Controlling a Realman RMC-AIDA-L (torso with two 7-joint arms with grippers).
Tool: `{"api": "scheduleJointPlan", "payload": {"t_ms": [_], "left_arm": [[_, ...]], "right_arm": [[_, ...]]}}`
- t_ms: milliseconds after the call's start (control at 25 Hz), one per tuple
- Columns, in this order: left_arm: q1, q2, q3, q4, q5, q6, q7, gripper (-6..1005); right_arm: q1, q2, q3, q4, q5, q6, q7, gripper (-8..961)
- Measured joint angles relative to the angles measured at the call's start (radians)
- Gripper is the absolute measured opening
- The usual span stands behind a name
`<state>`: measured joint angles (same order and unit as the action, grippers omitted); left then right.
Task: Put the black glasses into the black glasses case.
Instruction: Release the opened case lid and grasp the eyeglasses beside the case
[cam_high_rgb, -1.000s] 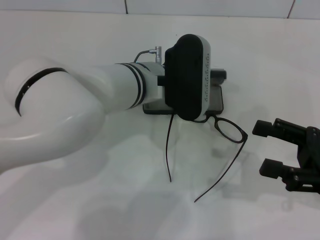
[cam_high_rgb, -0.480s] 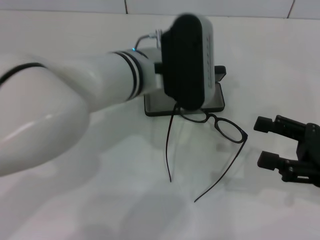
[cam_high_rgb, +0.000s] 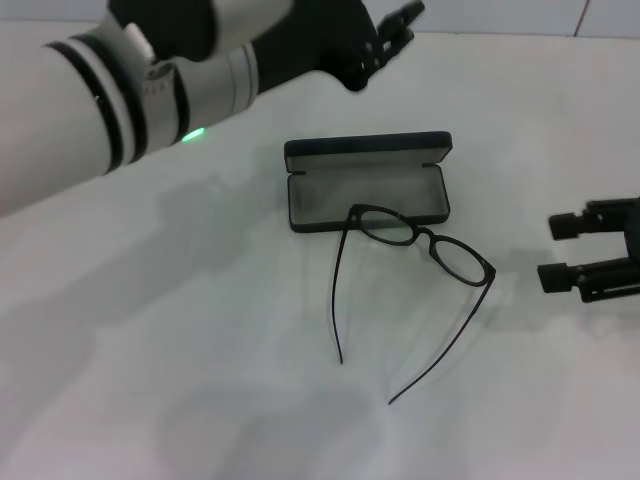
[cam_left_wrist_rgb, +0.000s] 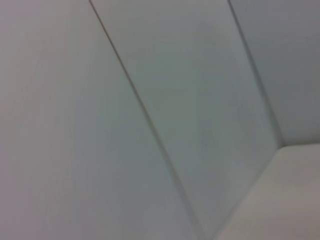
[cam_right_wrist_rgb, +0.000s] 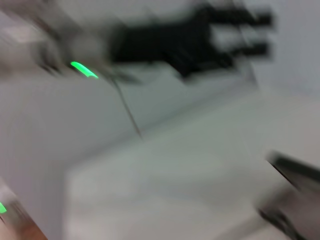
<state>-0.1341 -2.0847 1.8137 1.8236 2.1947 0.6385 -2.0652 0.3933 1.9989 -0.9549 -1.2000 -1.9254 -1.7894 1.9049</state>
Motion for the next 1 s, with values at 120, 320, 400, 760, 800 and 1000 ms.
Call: {"api": "scheduleJointPlan", "payload": {"t_ms": [120,320,400,760,800,1000], "left_arm": [[0.019,0.0,-0.05,-0.021,-0.178,0.111,0.077,430],[0.065,-0.002,-0.161,-0.114,-0.476,0.312,0.211,428],[0.069,-0.002,-0.243,-0.206,-0.633,0.437,0.297,427],[-0.091,0.007,-0.694,-0.872,-0.919,1.113,0.608,424],[-0.109,0.012,-0.724,-0.932,-0.909,1.154,0.639,423],[-0.13,0.027,-0.756,-1.099,-0.843,1.209,0.753,420]], "right_arm": [[0.094,0.01,-0.021,-0.143,-0.197,-0.021,0.191,769],[0.29,0.006,-0.032,-0.076,-0.372,-0.039,0.298,726],[0.365,0.009,-0.032,-0.017,-0.452,-0.024,0.303,709],[0.538,0.009,-0.106,0.183,-0.542,0.099,0.308,668],[0.552,0.011,-0.122,0.2,-0.543,0.113,0.307,666],[0.609,0.016,-0.21,0.313,-0.545,0.205,0.31,659]]}}
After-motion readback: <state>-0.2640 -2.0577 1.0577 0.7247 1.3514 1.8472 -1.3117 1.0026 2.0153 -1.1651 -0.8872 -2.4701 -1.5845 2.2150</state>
